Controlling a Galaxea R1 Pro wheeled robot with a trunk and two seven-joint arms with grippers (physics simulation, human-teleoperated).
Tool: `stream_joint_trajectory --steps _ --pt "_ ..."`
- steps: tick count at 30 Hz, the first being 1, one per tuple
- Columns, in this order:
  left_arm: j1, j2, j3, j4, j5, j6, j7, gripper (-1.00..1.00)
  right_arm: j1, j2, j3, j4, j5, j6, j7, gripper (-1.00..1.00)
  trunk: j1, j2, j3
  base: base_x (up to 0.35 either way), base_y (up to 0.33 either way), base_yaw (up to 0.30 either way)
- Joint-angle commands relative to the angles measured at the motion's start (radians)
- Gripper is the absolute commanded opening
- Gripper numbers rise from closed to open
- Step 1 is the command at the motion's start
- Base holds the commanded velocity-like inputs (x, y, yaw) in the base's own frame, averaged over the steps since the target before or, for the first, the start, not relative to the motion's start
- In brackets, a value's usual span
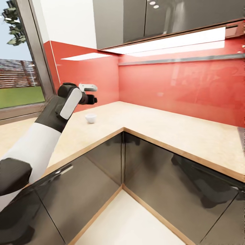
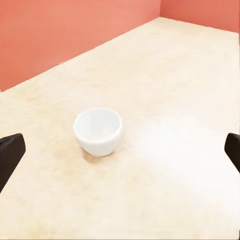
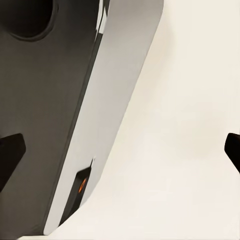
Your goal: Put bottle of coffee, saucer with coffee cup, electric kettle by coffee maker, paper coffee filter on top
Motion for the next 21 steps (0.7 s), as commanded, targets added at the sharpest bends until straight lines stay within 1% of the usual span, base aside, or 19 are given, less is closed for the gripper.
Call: stream_joint_trajectory --steps 1,3,4,7,18,20,21 --pt "-0.001 0.001 -0.009 0.011 0.010 0.002 0.010 1.00 -0.002 0.000 0.008 0.004 0.001 -0.010 0.000 1.00 0.000 -0.001 -0.001 0.002 0.000 -0.103" --pt "-0.001 0.001 -0.019 0.038 0.011 0.003 0.009 1.00 -0.002 0.000 0.008 0.004 0.001 -0.010 0.000 1.00 0.000 -0.001 -0.001 0.001 0.000 -0.068" --pt "-0.001 -0.007 -0.027 0.104 0.011 0.004 0.007 1.00 -0.002 0.000 0.008 0.004 0.000 -0.010 0.000 1.00 0.000 -0.001 -0.001 0.000 0.000 -0.017" --pt "-0.001 -0.013 -0.029 0.147 0.011 0.005 0.006 1.00 -0.002 0.000 0.008 0.004 0.000 -0.010 0.000 1.00 0.000 -0.001 -0.001 0.000 0.000 -0.010" --pt "-0.001 -0.016 -0.031 0.151 0.012 0.004 0.005 1.00 -0.002 0.000 0.008 0.004 0.000 -0.010 0.000 1.00 0.000 -0.001 -0.001 0.000 0.000 -0.001" --pt "-0.001 -0.015 -0.044 0.150 0.012 0.003 0.006 1.00 -0.002 -0.001 0.008 0.004 0.000 -0.010 0.000 1.00 0.000 -0.001 -0.001 0.123 0.000 0.000" --pt "-0.001 -0.015 -0.066 0.150 0.012 0.003 0.006 1.00 -0.002 -0.001 0.008 0.004 0.000 -0.010 0.000 1.00 0.000 -0.001 -0.001 0.165 0.000 0.000"
